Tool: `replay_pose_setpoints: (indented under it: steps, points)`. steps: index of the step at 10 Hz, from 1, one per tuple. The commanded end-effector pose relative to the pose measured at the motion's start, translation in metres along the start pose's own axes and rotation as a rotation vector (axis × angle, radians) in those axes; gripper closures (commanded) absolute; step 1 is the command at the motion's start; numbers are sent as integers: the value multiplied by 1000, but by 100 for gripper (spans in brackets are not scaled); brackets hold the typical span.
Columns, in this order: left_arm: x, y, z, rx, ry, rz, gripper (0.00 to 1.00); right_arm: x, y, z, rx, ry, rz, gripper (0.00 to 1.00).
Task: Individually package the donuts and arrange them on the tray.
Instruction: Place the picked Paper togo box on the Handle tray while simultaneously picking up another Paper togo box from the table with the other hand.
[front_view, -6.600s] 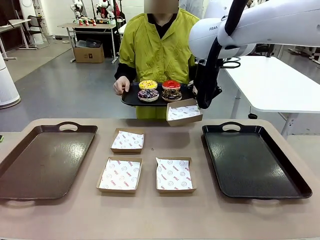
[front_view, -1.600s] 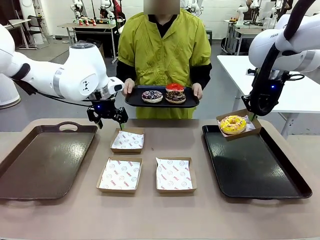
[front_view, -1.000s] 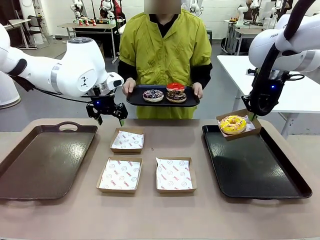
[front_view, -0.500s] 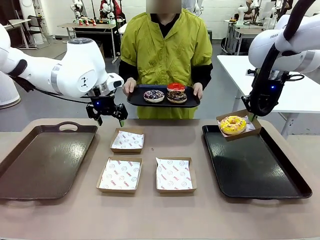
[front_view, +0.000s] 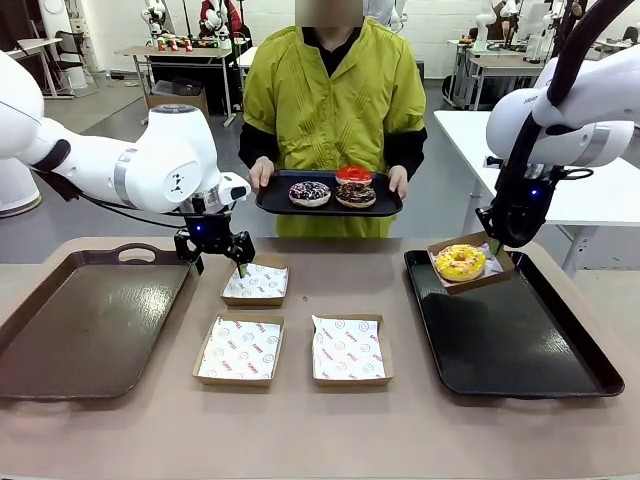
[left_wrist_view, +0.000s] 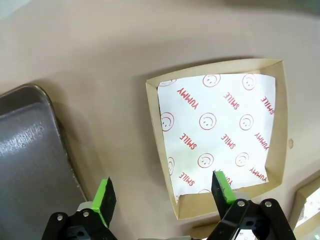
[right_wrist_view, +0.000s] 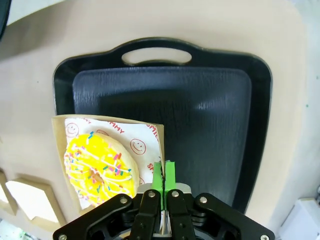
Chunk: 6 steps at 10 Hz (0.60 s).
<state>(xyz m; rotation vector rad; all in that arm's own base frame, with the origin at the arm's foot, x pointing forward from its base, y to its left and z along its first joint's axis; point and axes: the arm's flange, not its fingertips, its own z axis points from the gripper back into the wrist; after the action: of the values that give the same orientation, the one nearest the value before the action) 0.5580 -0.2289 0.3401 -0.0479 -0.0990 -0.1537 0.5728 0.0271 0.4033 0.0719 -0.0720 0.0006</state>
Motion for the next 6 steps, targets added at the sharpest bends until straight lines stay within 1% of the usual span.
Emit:
replay_pose_setpoints:
  steps: [1,3,6]
  points:
    - [12,-3,0,-7,38,-4,0,14,-3,-12,23,-18,18,99]
    - [16,-6,-3,-21,47,-5,0,28,2,-28,45,22,-4,99]
    - [21,-1,-9,-24,60,10,0,37,12,-37,76,61,-23,99]
